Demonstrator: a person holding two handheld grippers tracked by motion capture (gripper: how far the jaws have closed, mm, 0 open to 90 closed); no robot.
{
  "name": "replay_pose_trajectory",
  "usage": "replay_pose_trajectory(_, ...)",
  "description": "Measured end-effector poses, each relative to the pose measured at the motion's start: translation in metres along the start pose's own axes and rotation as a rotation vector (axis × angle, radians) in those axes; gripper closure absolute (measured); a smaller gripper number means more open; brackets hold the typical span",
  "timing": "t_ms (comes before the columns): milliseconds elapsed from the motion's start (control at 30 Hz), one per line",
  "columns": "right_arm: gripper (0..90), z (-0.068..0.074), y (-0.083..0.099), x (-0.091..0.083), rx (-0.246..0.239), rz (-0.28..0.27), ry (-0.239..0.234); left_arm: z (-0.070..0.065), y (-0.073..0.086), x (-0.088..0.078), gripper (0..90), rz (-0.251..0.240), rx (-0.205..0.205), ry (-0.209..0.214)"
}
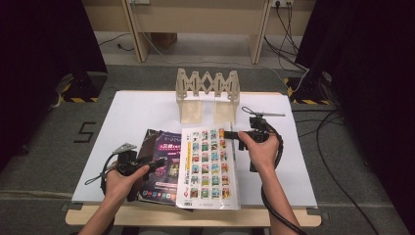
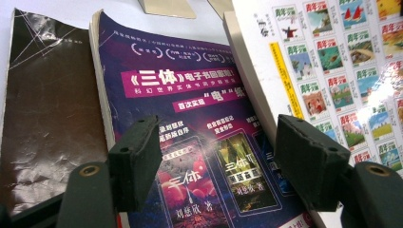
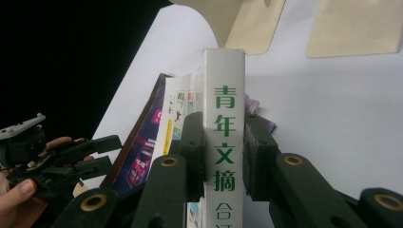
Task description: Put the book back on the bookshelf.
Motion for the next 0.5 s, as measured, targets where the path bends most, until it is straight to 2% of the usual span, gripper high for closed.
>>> replay_pose_trajectory(500, 74.0, 0.004, -0.011, -0.011, -0.025, -0.066, 0.031, 0.0, -0.001, -0.001, 32.1, 0.001, 0.006, -0.001)
Point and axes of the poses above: each handheld gripper's, and its own axes: x roughly forward along the jaws, y roughly out of its underside, z roughly to its left, the point moved 8 cm from there along x, roughly forward along the jaws, and after that the axes turned 6 degrees about x, right-handed, at the moved point
